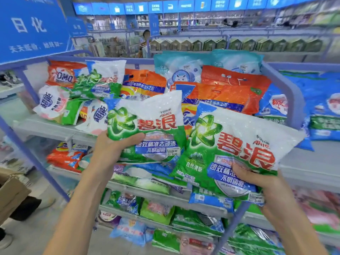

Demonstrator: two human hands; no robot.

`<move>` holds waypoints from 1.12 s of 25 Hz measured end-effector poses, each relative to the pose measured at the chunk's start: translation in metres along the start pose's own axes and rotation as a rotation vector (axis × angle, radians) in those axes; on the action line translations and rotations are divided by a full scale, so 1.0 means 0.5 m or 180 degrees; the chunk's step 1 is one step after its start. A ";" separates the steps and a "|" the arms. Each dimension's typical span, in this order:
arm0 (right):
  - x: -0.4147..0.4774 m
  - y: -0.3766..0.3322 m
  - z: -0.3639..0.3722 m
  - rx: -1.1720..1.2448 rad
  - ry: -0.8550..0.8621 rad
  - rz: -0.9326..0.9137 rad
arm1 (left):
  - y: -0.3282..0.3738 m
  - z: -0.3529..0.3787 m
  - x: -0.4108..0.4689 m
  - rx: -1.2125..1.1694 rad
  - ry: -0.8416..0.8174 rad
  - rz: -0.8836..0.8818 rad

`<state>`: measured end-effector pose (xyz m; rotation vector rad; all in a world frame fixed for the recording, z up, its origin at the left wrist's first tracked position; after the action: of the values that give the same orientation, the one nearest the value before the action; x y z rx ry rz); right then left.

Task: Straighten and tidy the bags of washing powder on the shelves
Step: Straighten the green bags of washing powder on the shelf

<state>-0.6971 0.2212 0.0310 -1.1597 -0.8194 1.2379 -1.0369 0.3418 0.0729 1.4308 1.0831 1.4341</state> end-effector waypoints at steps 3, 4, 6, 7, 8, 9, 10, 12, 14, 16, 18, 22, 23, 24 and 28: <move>-0.058 0.004 -0.045 0.0076 -0.0024 0.0087 | 0.007 0.029 -0.053 -0.0218 -0.0076 -0.0039; -0.083 -0.001 -0.070 0.0097 0.0052 0.0095 | 0.014 0.055 -0.071 -0.0240 -0.0155 -0.0001; -0.127 -0.013 -0.119 0.0085 0.0083 0.0052 | 0.030 0.108 -0.105 -0.0309 -0.0208 0.0084; -0.152 -0.023 -0.148 0.0046 0.0153 0.0010 | 0.041 0.141 -0.125 -0.0356 -0.0208 0.0103; -0.179 -0.033 -0.179 0.0013 0.0228 0.0008 | 0.050 0.175 -0.143 -0.0410 -0.0226 0.0120; -0.210 -0.044 -0.219 0.0032 0.0252 -0.0025 | 0.059 0.216 -0.164 -0.0454 -0.0266 0.0162; -0.239 -0.057 -0.257 0.0089 0.0289 -0.0061 | 0.070 0.255 -0.184 -0.0476 -0.0315 0.0212; -0.300 -0.084 -0.334 0.0162 0.0397 -0.0182 | 0.088 0.336 -0.231 -0.0468 -0.0388 0.0262; -0.358 -0.108 -0.414 0.0098 0.0547 -0.0279 | 0.107 0.415 -0.281 -0.0433 -0.0436 0.0282; -0.404 -0.121 -0.494 0.0099 0.0744 -0.0330 | 0.117 0.485 -0.327 -0.0311 -0.0424 0.0255; -0.441 -0.135 -0.559 0.0150 0.0801 -0.0416 | 0.128 0.550 -0.369 -0.0306 -0.0388 0.0249; -0.509 -0.174 -0.670 0.0227 0.0985 -0.0683 | 0.145 0.680 -0.429 -0.0279 -0.0516 0.0312; -0.518 -0.178 -0.693 0.0241 0.0981 -0.0708 | 0.137 0.709 -0.433 -0.0279 -0.0626 0.0286; -0.528 -0.181 -0.720 0.0281 0.0977 -0.0705 | 0.133 0.746 -0.441 -0.0276 -0.0726 0.0219; -0.524 -0.179 -0.839 0.0409 0.1170 -0.0603 | 0.114 0.858 -0.454 -0.0366 -0.0800 -0.0095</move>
<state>-0.3260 -0.1179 0.0393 -1.1330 -0.5507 0.8737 -0.6027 0.1187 0.0538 1.4608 0.8472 1.2363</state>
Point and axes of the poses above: each hand's wrist, its own x-axis towards the middle knuckle, its own z-axis out of the palm, y = z × x, the point moved 9 cm from there along x, towards the middle knuckle, and after that the axes turned 10 degrees about z, right-handed, at the moved point
